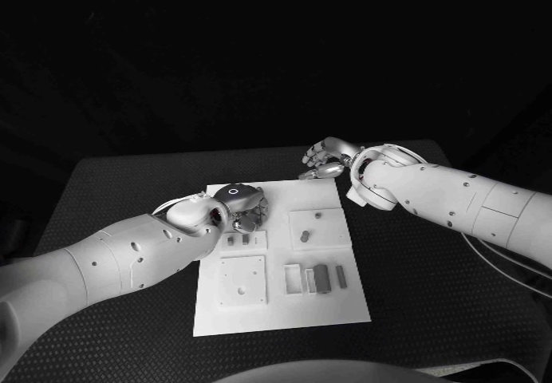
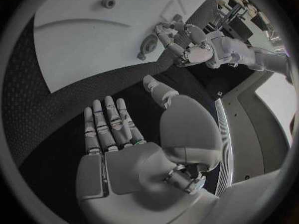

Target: Assemble the parts on the task board

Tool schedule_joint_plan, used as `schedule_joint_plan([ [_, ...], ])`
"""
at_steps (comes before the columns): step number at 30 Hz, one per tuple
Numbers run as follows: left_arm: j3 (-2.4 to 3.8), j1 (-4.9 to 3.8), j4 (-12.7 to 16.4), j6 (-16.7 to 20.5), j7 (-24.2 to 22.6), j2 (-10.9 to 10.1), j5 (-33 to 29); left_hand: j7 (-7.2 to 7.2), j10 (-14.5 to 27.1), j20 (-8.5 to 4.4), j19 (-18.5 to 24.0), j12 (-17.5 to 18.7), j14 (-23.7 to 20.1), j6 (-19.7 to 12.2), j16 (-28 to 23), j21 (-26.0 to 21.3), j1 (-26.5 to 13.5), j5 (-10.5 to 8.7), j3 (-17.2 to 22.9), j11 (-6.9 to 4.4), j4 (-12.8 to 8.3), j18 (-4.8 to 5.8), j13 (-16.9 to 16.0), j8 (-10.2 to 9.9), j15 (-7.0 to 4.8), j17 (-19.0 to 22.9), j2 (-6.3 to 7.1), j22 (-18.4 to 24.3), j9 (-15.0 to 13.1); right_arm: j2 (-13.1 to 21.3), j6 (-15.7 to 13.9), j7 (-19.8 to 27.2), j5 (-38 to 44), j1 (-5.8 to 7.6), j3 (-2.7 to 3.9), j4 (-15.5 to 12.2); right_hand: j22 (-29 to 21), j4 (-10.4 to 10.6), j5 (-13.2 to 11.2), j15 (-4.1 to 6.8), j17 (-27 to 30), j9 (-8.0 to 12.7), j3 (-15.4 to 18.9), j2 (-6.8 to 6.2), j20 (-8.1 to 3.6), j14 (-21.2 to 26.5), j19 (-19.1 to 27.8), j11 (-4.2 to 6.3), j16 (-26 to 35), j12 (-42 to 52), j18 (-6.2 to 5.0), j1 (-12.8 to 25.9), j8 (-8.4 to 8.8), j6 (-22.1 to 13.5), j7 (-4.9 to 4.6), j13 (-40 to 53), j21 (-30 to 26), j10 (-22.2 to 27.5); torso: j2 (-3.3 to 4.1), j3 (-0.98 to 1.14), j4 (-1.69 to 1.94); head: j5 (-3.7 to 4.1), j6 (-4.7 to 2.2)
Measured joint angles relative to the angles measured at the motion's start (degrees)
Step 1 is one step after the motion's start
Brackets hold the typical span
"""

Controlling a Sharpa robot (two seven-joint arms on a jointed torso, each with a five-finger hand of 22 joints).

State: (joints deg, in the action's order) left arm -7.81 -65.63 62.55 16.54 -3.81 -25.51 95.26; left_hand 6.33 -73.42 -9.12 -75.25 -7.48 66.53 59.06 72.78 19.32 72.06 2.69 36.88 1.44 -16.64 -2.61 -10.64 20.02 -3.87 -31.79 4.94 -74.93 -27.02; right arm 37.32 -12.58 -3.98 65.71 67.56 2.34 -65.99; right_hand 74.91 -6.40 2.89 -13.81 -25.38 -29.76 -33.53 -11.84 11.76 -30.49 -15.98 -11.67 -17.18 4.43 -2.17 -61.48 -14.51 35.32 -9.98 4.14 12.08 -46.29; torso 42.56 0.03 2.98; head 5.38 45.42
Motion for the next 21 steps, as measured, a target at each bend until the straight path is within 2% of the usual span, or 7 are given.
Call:
schedule_joint_plan([
  [8, -0.07, 0.23, 1.0, 1.0, 0.2, -0.8, 0.0, -0.20, 0.0, 0.00, 0.0, 0.0, 0.1, 0.2, 0.0, 0.0, -0.1, -0.09, 0.0, -0.01, 0.0, 0.00, 0.1, 0.0, -0.10, 0.0, -0.14, 0.0, -0.1, 0.1, 0.0, 0.0, 0.0, 0.00, 0.00, -0.1, 0.0, 0.0, 0.0, 0.00, 0.0, 0.0, 0.0, 0.00, 0.00, 0.0, 0.0, 0.00, 0.0, 0.0, 0.00, 0.0, 0.00, 0.0, 0.00, 0.0, 0.0, 0.0, 0.01, -0.01, 0.03, -0.16, 0.01],
  [15, 0.21, 0.46, 2.1, 1.1, 0.4, -1.8, 0.0, -0.14, 0.0, 0.01, 0.0, 0.0, 0.1, 0.3, 0.0, 0.0, -0.1, -0.12, 0.1, -0.01, 0.1, 0.01, 0.1, 0.0, -0.10, 0.0, -0.14, 0.0, -0.1, 0.2, 0.0, 0.0, 0.0, 0.00, 0.00, -0.1, 0.0, 0.0, 0.0, 0.01, 0.0, 0.0, 0.0, 0.00, 0.00, 0.0, 0.0, 0.00, 0.0, 0.0, 0.00, 0.0, 0.00, 0.0, 0.00, 0.0, 0.0, 0.0, 0.01, -0.02, 0.07, -0.08, 0.04],
  [18, 0.68, 0.60, 2.3, 1.1, 0.5, -2.0, 0.0, 0.00, 0.0, 0.01, 0.0, 0.0, 0.2, 0.4, 0.0, 0.0, -0.1, -0.21, 0.1, -0.01, 0.1, 0.01, 0.1, 0.0, 0.01, 0.0, -0.14, 0.0, -0.1, 0.2, 0.0, 0.0, 0.0, 0.00, 0.00, -0.1, 0.0, 0.0, 0.0, 0.01, 0.0, 0.0, 0.0, 0.00, 0.00, 0.0, 0.0, 0.00, 0.0, 0.0, 0.00, 0.0, 0.00, 0.0, 0.00, 0.0, 0.0, 0.0, -0.01, -0.02, 0.10, -0.08, 0.05],
  [21, 1.71, 0.64, 3.0, 1.1, 0.5, -2.3, 0.0, 0.00, 0.0, 0.01, 0.0, 0.0, 0.3, 0.4, 0.0, 0.0, -0.1, 0.01, 0.3, -0.01, 0.0, 0.01, 0.1, 0.0, 0.10, 0.0, -0.13, 0.0, -0.1, 0.2, 0.0, 0.0, 0.0, 0.00, 0.00, -0.1, 0.0, 0.0, 0.0, 0.01, 0.0, 0.0, 0.0, 0.00, 0.00, 0.0, 0.0, 0.00, 0.0, 0.0, 0.00, 0.0, 0.00, 0.0, -0.03, 0.0, 0.0, 0.0, -0.03, -0.02, 0.13, -0.08, 0.08],
])
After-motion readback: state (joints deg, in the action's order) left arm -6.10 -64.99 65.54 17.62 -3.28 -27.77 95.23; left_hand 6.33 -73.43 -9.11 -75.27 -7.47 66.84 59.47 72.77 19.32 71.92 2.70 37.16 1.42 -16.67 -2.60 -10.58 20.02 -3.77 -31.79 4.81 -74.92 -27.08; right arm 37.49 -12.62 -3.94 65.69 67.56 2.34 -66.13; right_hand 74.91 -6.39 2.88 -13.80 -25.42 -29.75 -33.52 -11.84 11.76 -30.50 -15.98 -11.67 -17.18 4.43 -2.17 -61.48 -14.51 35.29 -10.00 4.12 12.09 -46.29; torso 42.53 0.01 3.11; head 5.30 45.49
